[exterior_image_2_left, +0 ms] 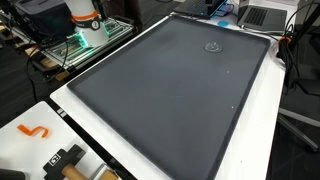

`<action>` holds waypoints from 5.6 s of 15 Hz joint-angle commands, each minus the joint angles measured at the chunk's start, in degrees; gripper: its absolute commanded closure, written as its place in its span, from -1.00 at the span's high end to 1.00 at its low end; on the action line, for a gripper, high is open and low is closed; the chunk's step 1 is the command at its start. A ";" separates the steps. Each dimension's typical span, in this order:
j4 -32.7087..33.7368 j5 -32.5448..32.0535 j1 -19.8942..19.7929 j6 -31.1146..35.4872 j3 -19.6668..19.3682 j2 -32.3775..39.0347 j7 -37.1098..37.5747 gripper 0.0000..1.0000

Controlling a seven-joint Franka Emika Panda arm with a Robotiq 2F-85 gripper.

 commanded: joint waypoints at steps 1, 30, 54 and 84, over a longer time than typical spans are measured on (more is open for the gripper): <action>6.51 -7.35 2.53 -7.91 -0.77 3.13 8.40 1.00; 42.90 -40.67 19.24 -25.41 -9.28 32.90 19.58 1.00; 45.78 -25.60 11.94 -21.56 -8.54 35.22 16.29 1.00; 37.46 -13.63 7.07 -28.95 -6.45 23.80 15.58 1.00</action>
